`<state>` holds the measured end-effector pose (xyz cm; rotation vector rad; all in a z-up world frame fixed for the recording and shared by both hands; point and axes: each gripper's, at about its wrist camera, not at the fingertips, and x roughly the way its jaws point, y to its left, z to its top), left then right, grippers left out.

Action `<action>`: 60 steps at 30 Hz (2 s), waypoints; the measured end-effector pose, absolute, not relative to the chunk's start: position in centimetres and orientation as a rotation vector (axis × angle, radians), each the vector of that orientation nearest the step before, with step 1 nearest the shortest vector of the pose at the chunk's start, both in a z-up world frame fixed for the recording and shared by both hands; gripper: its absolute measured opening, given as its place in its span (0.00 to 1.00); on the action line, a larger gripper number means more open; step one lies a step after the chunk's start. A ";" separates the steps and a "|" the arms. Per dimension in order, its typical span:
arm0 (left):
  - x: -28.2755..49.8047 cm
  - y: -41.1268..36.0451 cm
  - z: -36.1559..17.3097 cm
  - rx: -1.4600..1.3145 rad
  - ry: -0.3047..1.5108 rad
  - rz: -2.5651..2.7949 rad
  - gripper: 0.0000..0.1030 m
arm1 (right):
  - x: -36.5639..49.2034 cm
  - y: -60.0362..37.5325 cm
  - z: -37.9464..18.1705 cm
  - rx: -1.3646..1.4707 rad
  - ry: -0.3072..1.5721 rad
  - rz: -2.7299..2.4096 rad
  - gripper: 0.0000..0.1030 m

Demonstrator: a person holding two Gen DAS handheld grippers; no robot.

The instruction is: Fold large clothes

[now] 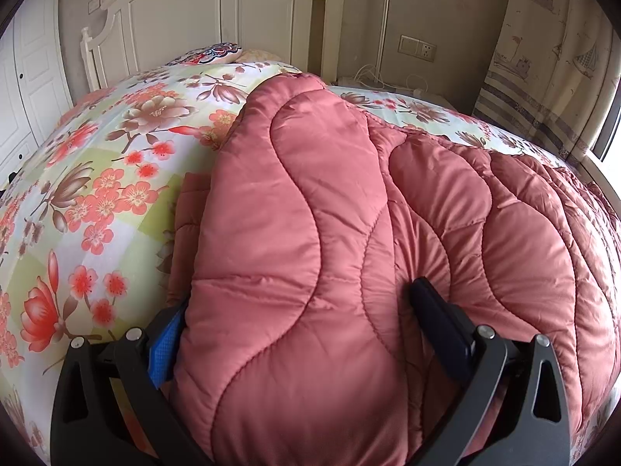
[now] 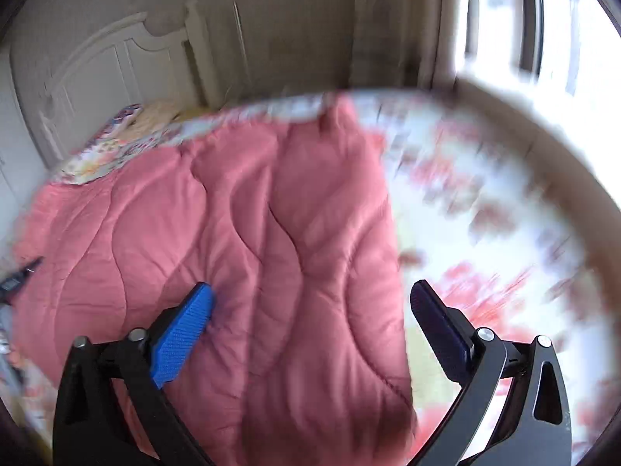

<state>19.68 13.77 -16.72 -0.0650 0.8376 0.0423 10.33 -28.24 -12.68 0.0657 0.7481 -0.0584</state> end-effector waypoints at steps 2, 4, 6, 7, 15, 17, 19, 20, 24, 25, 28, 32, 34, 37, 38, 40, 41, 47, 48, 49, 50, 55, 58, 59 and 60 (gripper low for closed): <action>19.7 13.8 -16.7 -0.064 0.837 0.042 0.98 | 9.4 -25.9 -10.8 0.009 0.670 -0.036 0.95; 19.7 13.8 -16.7 -0.065 0.837 0.041 0.98 | 8.5 -22.3 -9.2 -0.049 0.612 0.057 0.95; 19.7 13.7 -16.7 -0.066 0.837 0.040 0.98 | 8.2 -19.0 -8.9 -0.114 0.604 0.133 0.95; 19.6 13.8 -16.7 -0.065 0.837 0.041 0.98 | 8.6 -17.2 -9.4 -0.145 0.628 0.190 0.95; 19.7 13.7 -16.6 -0.069 0.835 0.040 0.98 | 11.2 -20.2 -12.8 -0.072 0.742 0.202 0.95; 19.6 13.7 -16.6 -0.069 0.833 0.041 0.98 | 11.4 -22.8 -12.6 -0.022 0.742 0.129 0.95; 19.6 13.8 -16.7 -0.068 0.834 0.041 0.98 | 11.9 -25.5 -12.7 0.023 0.755 0.054 0.95; 19.7 13.8 -16.7 -0.069 0.834 0.041 0.98 | 12.1 -26.5 -13.0 0.037 0.764 0.037 0.95; 19.6 13.7 -16.6 -0.063 0.829 0.047 0.98 | 12.7 -27.2 -14.1 0.022 0.767 0.049 0.96; 19.5 13.6 -16.3 -0.055 0.825 0.065 0.98 | 12.9 -27.0 -14.2 0.019 0.766 0.044 0.96; 18.2 13.6 -13.5 -0.118 0.798 0.148 0.97 | 13.1 -25.7 -14.4 0.019 0.773 0.044 0.96; 15.2 10.3 -7.0 -0.131 0.591 0.106 0.97 | 13.0 -25.4 -14.6 0.007 0.776 0.042 0.96; 15.1 6.7 -5.5 -0.054 0.567 0.030 0.98 | 13.0 -25.1 -14.5 0.006 0.776 0.038 0.96; 16.3 0.2 -6.1 0.119 0.569 -0.068 0.98 | 12.9 -25.2 -14.4 0.009 0.775 0.042 0.96; 17.2 -1.7 -7.0 0.173 0.587 -0.083 0.98 | 12.9 -25.1 -14.5 0.010 0.775 0.042 0.96; 19.7 -4.3 -9.8 0.242 0.669 -0.103 0.98 | 12.8 -25.0 -14.4 0.008 0.775 0.042 0.96; 20.8 -4.9 -11.4 0.272 0.710 -0.095 0.98 | 12.9 -25.0 -14.5 0.007 0.775 0.043 0.96; 22.4 -3.4 -15.7 0.202 0.757 -0.153 0.98 | 12.0 -24.6 -12.1 0.008 0.745 0.054 0.95; 22.4 -3.4 -15.8 0.211 0.747 -0.149 0.98 | 11.9 -24.3 -11.3 0.013 0.723 0.060 0.95; 22.3 -3.3 -15.8 0.209 0.745 -0.148 0.98 | 12.1 -23.5 -10.4 0.016 0.703 0.079 0.95; 22.4 -3.2 -15.8 0.204 0.746 -0.151 0.98 | 12.4 -22.3 -9.9 -0.003 0.691 0.103 0.95; 22.2 -2.8 -15.9 0.160 0.764 -0.183 0.98 | 16.3 -18.7 -12.6 -0.124 0.795 0.100 0.95; 22.2 -2.7 -16.0 0.150 0.766 -0.191 0.98 | 16.5 -20.7 -13.9 -0.030 0.807 0.152 0.95; 22.3 -2.6 -16.0 0.147 0.767 -0.192 0.98 | 16.4 -21.1 -13.7 -0.029 0.806 0.143 0.95; 22.3 -2.6 -16.1 0.145 0.769 -0.193 0.98 | 16.3 -21.4 -13.4 -0.038 0.800 0.126 0.95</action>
